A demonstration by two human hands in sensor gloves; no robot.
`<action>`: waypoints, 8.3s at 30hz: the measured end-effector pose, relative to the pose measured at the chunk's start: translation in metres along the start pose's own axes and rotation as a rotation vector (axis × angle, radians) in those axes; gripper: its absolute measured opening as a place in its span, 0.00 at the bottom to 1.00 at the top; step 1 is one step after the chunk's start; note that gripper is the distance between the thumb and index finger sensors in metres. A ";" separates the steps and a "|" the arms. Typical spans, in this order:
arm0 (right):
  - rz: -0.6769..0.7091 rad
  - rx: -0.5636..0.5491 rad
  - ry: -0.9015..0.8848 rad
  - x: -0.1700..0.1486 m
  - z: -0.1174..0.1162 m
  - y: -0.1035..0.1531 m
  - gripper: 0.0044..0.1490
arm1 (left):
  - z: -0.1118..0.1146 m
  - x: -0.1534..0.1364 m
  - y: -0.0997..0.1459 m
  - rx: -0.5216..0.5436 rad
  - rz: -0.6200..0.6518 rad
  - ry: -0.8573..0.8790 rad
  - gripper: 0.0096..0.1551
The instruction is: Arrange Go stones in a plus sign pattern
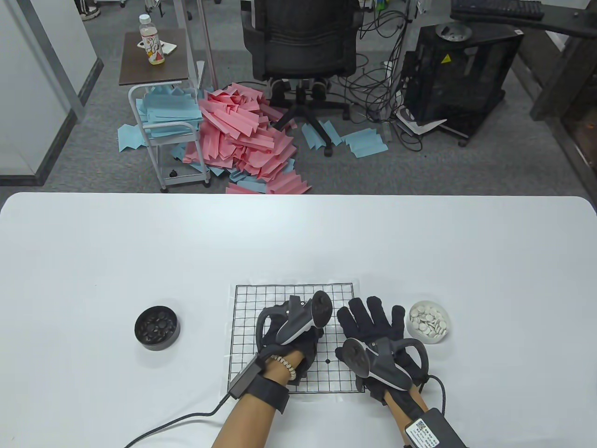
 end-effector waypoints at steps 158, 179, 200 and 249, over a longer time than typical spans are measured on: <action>-0.414 0.353 -0.333 0.070 -0.028 -0.104 0.22 | -0.064 -0.216 0.144 0.320 -0.121 -0.016 0.41; -0.432 0.317 -0.243 0.071 -0.035 -0.102 0.23 | -0.063 -0.217 0.145 0.316 -0.125 -0.004 0.41; -0.453 0.086 -0.420 -0.041 0.039 -0.070 0.34 | -0.065 -0.220 0.146 0.324 -0.135 0.007 0.41; -0.839 0.250 -0.083 -0.164 -0.036 -0.037 0.24 | -0.065 -0.219 0.146 0.308 -0.144 0.006 0.41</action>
Point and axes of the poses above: the tracker on the back of each hand, its own x axis roughly to the thumb side, its own y axis roughly from the fingertips to the wrist, z = x × y, the point moved 4 cm from there along -y, roughly from the wrist to the fingertips, and after that the axes turned 7 degrees about x, right-handed, at the moved point
